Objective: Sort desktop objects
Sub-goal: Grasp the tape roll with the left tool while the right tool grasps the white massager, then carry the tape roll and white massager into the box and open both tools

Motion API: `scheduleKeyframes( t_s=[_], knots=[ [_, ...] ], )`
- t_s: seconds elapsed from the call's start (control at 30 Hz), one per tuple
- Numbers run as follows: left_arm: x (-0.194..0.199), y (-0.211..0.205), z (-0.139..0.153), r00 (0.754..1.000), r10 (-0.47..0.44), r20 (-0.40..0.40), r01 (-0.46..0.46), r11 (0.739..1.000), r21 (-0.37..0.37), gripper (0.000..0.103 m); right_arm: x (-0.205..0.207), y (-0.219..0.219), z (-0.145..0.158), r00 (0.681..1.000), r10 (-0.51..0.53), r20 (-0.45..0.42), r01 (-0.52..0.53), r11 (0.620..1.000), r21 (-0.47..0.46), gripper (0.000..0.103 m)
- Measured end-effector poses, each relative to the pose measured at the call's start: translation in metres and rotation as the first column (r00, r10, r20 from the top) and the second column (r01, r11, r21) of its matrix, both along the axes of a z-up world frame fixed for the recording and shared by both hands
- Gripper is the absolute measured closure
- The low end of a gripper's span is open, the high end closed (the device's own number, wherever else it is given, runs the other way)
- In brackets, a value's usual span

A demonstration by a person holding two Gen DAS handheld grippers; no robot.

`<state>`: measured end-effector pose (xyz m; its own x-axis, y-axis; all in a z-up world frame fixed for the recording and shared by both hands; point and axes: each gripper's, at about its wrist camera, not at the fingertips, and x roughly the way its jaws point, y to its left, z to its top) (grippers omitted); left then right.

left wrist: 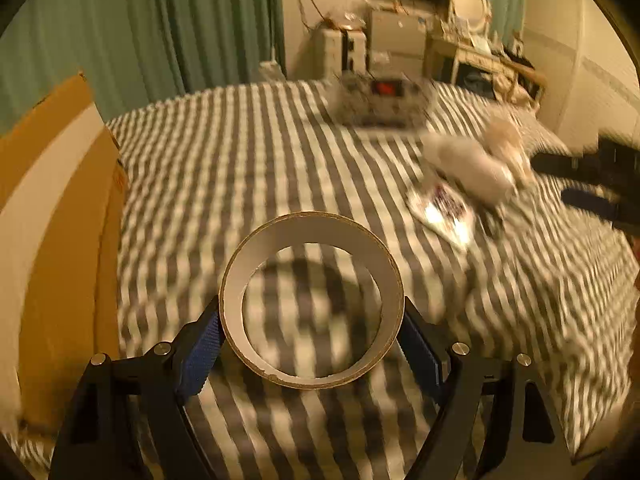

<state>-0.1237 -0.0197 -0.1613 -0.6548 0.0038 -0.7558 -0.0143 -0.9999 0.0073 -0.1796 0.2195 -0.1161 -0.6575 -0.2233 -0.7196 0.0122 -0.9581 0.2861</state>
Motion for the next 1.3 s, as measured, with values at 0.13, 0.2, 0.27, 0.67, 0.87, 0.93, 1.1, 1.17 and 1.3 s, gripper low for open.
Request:
scheduleKeyframes(
  t_s=[0.13, 0.2, 0.27, 0.67, 0.87, 0.93, 1.1, 1.17, 1.3],
  knots=[
    [-0.029, -0.024, -0.003, 0.997, 0.082, -0.014, -0.08, 0.993, 0.087, 0.019, -0.027, -0.003, -0.01, 0.999, 0.032, -0.001, -0.032, 0.997, 0.071, 0.029],
    [-0.041, -0.032, -0.011, 0.993, 0.116, -0.001, -0.115, 0.988, 0.102, 0.019, -0.039, -0.005, -0.019, 0.999, 0.051, 0.017, -0.052, 0.996, 0.079, 0.029],
    [-0.049, -0.036, -0.018, 0.99, 0.14, 0.018, -0.141, 0.982, 0.126, 0.019, -0.049, -0.007, -0.029, 0.996, 0.065, 0.055, -0.068, 0.996, 0.059, 0.029],
    [-0.063, -0.026, -0.029, 0.992, 0.123, -0.004, -0.122, 0.991, 0.062, 0.019, -0.05, -0.023, -0.043, 0.992, 0.028, 0.124, -0.047, 0.987, 0.153, 0.036],
    [-0.042, -0.027, -0.007, 0.994, 0.085, 0.07, -0.09, 0.993, 0.079, 0.019, 0.007, -0.03, -0.017, 0.988, -0.005, 0.156, -0.049, 0.939, 0.341, 0.037],
    [-0.033, -0.025, 0.003, 0.99, 0.055, 0.129, -0.067, 0.994, 0.089, 0.019, 0.028, -0.037, -0.009, 0.983, -0.024, 0.183, -0.064, 0.888, 0.456, 0.037],
    [0.008, -0.021, 0.04, 0.996, -0.004, 0.092, -0.005, 0.995, 0.101, 0.019, 0.084, -0.038, 0.009, 0.985, -0.017, 0.169, -0.049, 0.926, 0.374, 0.037],
    [0.023, -0.022, 0.054, 0.997, -0.014, 0.081, 0.006, 0.995, 0.104, 0.019, 0.1, -0.042, 0.023, 0.989, -0.013, 0.148, -0.04, 0.936, 0.351, 0.038],
    [0.041, -0.027, 0.077, 0.997, -0.018, 0.069, 0.01, 0.993, 0.116, 0.019, 0.124, -0.054, 0.059, 0.998, -0.011, 0.067, -0.01, 0.948, 0.319, 0.051]
  ],
)
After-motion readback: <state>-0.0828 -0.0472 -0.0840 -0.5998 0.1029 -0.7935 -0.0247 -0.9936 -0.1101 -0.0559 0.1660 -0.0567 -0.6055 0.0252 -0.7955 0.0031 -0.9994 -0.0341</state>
